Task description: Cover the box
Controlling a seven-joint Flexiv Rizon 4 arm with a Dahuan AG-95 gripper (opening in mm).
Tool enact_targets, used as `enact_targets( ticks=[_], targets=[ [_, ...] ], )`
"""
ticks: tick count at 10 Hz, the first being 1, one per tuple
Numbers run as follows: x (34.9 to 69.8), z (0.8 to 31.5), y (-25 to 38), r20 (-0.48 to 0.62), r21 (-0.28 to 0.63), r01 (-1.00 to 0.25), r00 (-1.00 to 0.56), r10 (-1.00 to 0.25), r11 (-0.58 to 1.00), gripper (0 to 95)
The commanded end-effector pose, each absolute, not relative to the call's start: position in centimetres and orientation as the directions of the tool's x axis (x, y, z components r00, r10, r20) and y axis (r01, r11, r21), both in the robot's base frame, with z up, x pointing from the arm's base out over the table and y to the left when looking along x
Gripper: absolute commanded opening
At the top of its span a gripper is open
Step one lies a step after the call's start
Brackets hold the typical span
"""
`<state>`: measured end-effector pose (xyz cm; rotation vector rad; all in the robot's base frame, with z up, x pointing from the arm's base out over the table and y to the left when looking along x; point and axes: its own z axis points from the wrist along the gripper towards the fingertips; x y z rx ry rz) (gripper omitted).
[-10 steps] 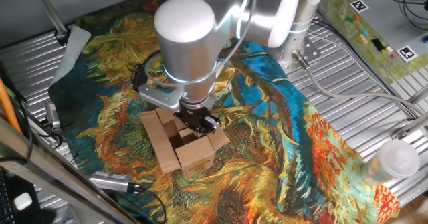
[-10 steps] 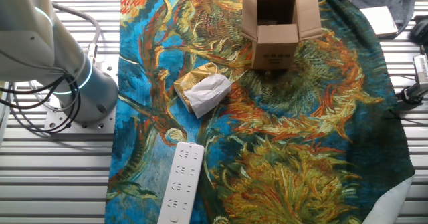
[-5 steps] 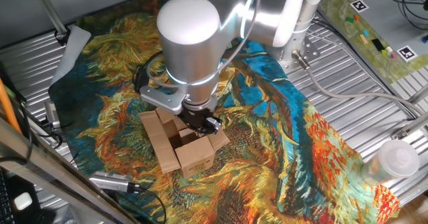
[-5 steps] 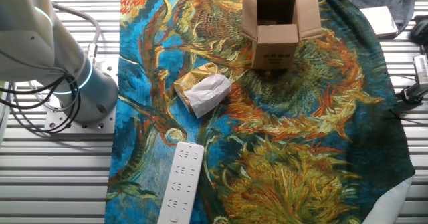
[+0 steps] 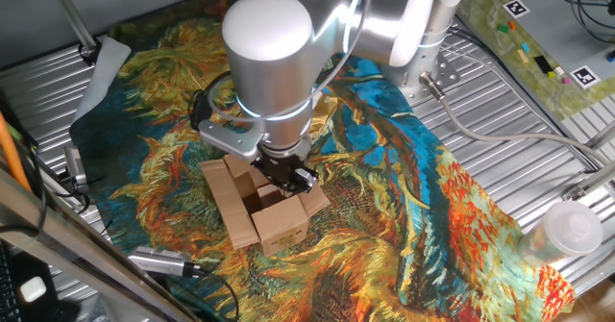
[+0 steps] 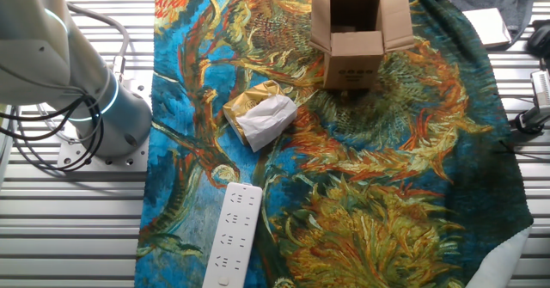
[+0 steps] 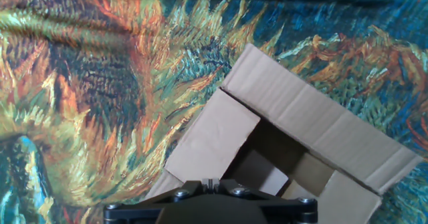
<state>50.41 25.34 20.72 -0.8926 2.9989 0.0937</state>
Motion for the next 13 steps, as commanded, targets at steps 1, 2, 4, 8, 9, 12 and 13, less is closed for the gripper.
enact_targets(
  ticks=[1, 2, 4, 8, 9, 12, 13],
  targets=[
    [50.50, 20.71, 25.36, -0.032, 0.059, -0.536, -0.844, -0.536, 0.842, 0.0],
    [50.50, 20.71, 25.36, -0.030, 0.057, -0.531, -0.847, -0.530, 0.845, 0.0],
    [50.50, 20.71, 25.36, -0.040, 0.064, -0.497, -0.868, -0.496, 0.865, 0.0],
    [50.50, 20.71, 25.36, -0.043, 0.068, -0.469, -0.883, -0.467, 0.881, 0.0],
    [50.50, 20.71, 25.36, -0.040, 0.055, -0.468, -0.884, -0.466, 0.882, 0.0],
    [50.50, 20.71, 25.36, -0.039, 0.050, -0.469, -0.883, -0.468, 0.882, 0.0],
    [50.50, 20.71, 25.36, -0.039, 0.046, -0.465, -0.885, -0.464, 0.884, 0.0]
  ],
)
